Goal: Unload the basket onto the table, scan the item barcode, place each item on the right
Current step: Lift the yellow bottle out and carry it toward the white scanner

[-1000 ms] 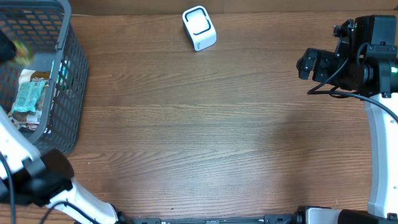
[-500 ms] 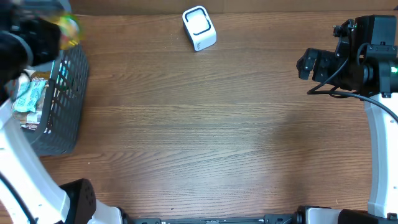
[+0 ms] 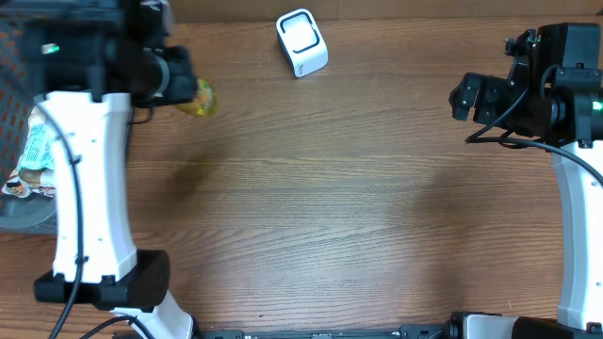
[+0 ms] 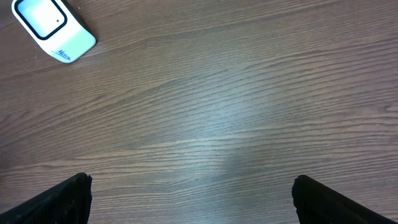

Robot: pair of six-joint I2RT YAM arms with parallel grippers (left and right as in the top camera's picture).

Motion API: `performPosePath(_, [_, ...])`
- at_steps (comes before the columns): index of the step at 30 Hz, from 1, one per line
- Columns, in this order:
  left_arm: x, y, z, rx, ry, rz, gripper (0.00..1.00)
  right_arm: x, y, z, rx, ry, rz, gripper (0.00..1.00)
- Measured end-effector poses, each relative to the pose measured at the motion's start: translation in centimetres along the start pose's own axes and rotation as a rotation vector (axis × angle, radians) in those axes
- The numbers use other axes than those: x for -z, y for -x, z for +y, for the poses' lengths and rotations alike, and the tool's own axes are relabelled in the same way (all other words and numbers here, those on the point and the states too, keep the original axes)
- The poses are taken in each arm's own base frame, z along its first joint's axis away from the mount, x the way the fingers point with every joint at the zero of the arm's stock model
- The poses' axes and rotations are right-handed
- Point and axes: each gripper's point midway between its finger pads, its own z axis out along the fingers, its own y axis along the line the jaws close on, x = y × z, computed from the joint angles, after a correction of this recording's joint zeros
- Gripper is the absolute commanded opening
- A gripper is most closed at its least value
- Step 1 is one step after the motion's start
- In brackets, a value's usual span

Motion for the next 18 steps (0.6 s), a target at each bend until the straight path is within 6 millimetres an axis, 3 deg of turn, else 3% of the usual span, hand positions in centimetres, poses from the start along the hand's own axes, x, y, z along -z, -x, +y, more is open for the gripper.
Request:
performPosePath(10, [-5.9,-0.8,-4.5,0.024,0.023,0.026,0.18,0.0,0.0,0.0,0.000,0.000,0.000,1.00])
performPosePath(18, [-11.1,-2.8,-7.1,0.025,0.017,0.059,0.18,0.0,0.0,0.0,0.000,0.000,0.000,1.00])
